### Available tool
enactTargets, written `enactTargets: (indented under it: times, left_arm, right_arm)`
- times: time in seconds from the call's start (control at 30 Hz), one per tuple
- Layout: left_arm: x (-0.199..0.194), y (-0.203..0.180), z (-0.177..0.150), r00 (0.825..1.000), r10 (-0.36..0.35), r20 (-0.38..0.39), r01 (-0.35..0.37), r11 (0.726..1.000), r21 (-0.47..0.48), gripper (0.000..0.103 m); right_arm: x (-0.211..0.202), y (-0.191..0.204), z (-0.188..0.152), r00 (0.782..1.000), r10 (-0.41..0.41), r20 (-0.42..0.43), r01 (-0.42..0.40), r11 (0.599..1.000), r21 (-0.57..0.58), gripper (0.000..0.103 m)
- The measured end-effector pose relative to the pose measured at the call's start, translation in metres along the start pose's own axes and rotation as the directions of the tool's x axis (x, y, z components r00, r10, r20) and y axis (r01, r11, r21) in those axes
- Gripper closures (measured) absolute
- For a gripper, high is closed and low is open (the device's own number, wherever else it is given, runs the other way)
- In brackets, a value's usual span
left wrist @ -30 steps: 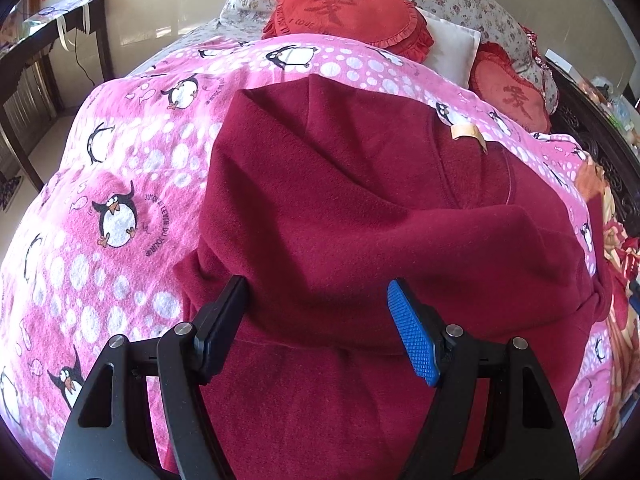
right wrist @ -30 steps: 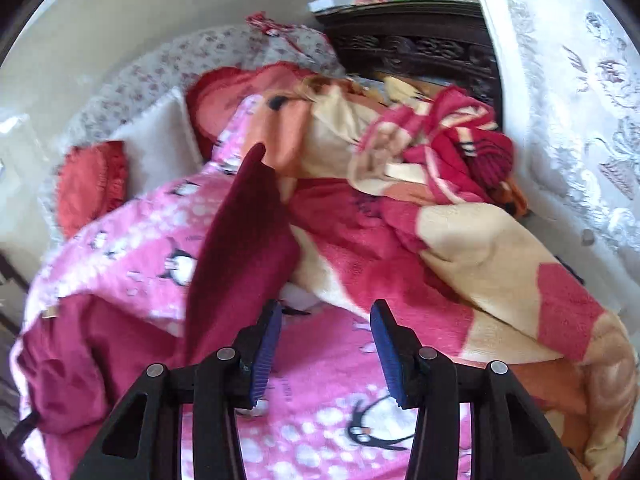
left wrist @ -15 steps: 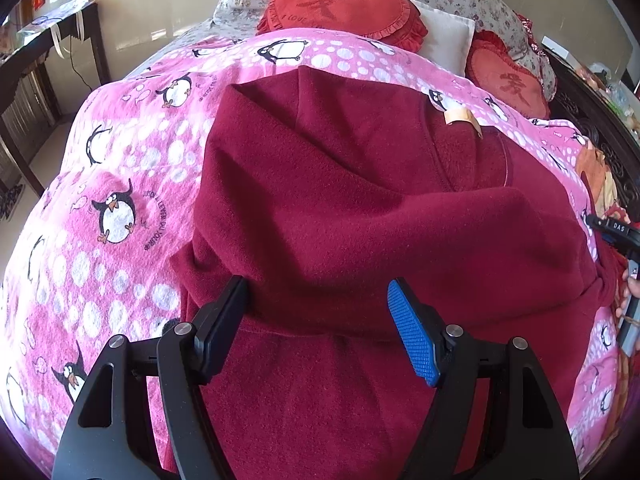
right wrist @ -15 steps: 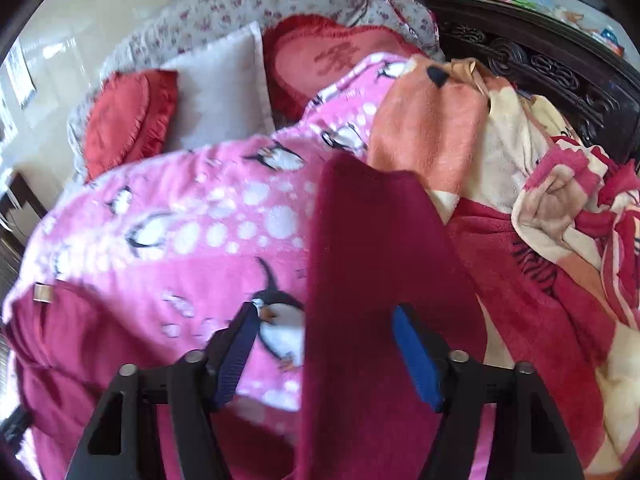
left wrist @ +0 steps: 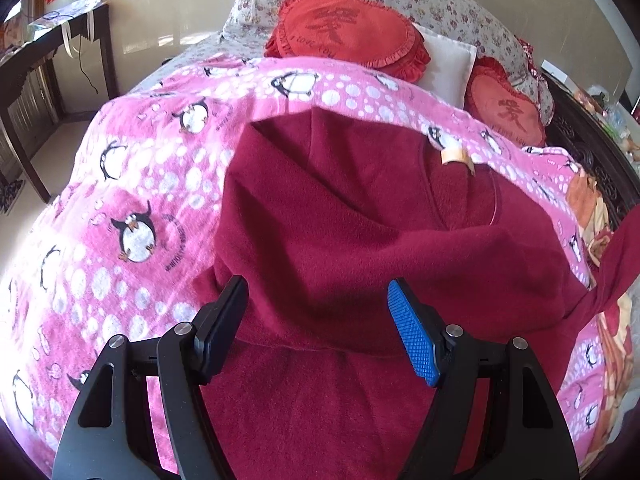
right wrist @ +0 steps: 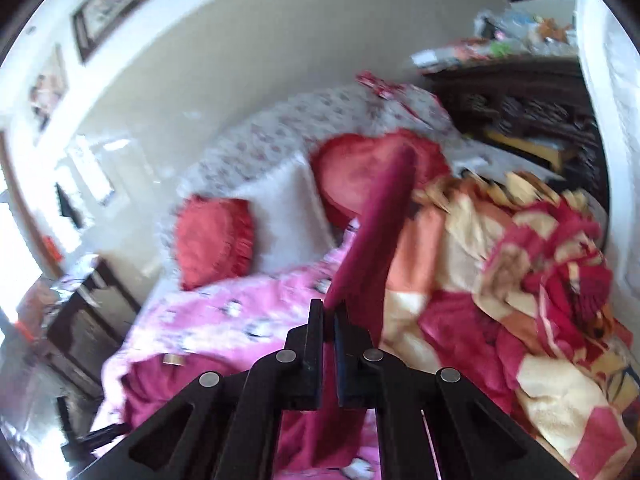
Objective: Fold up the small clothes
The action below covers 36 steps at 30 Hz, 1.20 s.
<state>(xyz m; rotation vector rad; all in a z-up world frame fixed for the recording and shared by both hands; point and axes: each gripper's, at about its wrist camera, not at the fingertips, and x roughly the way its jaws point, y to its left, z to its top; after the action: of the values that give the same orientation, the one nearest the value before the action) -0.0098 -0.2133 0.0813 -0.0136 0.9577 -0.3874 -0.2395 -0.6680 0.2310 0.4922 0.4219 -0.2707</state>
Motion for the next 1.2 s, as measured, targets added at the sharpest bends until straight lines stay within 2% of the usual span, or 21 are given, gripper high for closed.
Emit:
enactTargets:
  times: [0.13,0.27,0.3,0.33,0.47,0.5,0.57,0.6,0.63,0.67,0.73,0.83,0.87,0.9,0.97,1.03,1.1,1.2]
  left_arm:
    - [-0.017,0.006,0.006,0.999,0.004,0.038,-0.003,1.0,-0.016,0.03]
    - [-0.03,0.014,0.008,0.998,0.008,0.069,-0.005,0.999,-0.037,0.03]
    - [-0.033,0.017,0.009,0.997,0.01,0.078,-0.007,0.999,-0.044,0.03]
    - [-0.036,0.021,0.01,0.996,0.012,0.085,-0.008,0.999,-0.053,0.03]
    - [-0.047,0.038,0.012,0.993,0.025,0.116,-0.014,0.996,-0.093,0.03]
    - [-0.05,0.043,0.013,0.992,0.031,0.124,-0.018,0.994,-0.105,0.03]
    - [-0.054,0.051,0.013,0.99,0.041,0.134,-0.024,0.992,-0.127,0.03]
    - [-0.055,0.056,0.014,0.99,0.046,0.134,-0.028,0.99,-0.137,0.03]
    - [-0.055,0.06,0.013,0.99,0.05,0.134,-0.03,0.989,-0.146,0.03]
    - [-0.056,0.064,0.012,0.99,0.056,0.131,-0.036,0.988,-0.148,0.03]
    - [-0.056,0.071,0.008,0.99,0.052,0.131,-0.032,0.988,-0.151,0.03]
    - [-0.049,0.078,0.004,0.992,0.045,0.118,-0.028,0.988,-0.149,0.03]
    - [-0.045,0.08,0.003,0.994,0.039,0.105,-0.022,0.988,-0.153,0.03]
    - [-0.042,0.082,0.002,0.995,0.026,0.091,-0.01,0.986,-0.164,0.03]
    - [-0.038,0.084,-0.001,0.997,-0.016,0.081,0.031,0.983,-0.183,0.03]
    - [-0.038,0.08,-0.008,0.994,-0.081,0.079,0.094,0.981,-0.168,0.03]
    - [-0.037,0.072,-0.018,0.99,-0.135,0.046,0.14,0.982,-0.129,0.03]
    - [-0.03,0.062,-0.039,0.984,-0.171,-0.046,0.167,0.983,-0.077,0.03]
  right_arm:
    - [-0.005,0.059,0.011,0.991,0.134,0.007,-0.132,0.983,-0.123,0.099]
    - [0.01,0.122,0.01,0.953,0.298,-0.062,-0.304,0.935,-0.184,0.099]
    - [0.014,0.138,0.006,0.939,0.333,-0.087,-0.344,0.918,-0.197,0.099]
    - [0.017,0.159,0.002,0.916,0.384,-0.119,-0.401,0.892,-0.209,0.099]
    - [0.04,0.235,-0.009,0.796,0.548,-0.259,-0.604,0.75,-0.269,0.099]
    - [0.047,0.247,-0.011,0.78,0.562,-0.275,-0.624,0.729,-0.281,0.099]
    - [0.071,0.276,-0.017,0.774,0.554,-0.306,-0.632,0.704,-0.323,0.099]
    - [0.084,0.283,-0.018,0.786,0.532,-0.314,-0.616,0.717,-0.327,0.099]
    - [0.1,0.287,-0.019,0.817,0.484,-0.313,-0.571,0.751,-0.331,0.098]
    - [0.112,0.287,-0.021,0.84,0.446,-0.31,-0.534,0.781,-0.323,0.096]
    - [0.126,0.268,-0.026,0.856,0.419,-0.302,-0.5,0.818,-0.285,0.096]
    - [0.131,0.242,-0.048,0.845,0.414,-0.339,-0.499,0.837,-0.223,0.087]
    - [0.132,0.236,-0.066,0.839,0.402,-0.366,-0.495,0.843,-0.21,0.08]
    - [0.133,0.229,-0.08,0.838,0.378,-0.393,-0.483,0.85,-0.212,0.067]
    - [0.124,0.217,-0.113,0.84,0.319,-0.44,-0.451,0.86,-0.238,0.057]
    - [0.124,0.203,-0.14,0.826,0.289,-0.484,-0.434,0.874,-0.22,0.057]
    - [0.124,0.188,-0.168,0.795,0.267,-0.545,-0.42,0.89,-0.176,0.057]
    - [0.125,0.163,-0.197,0.784,0.277,-0.556,-0.39,0.916,-0.094,0.057]
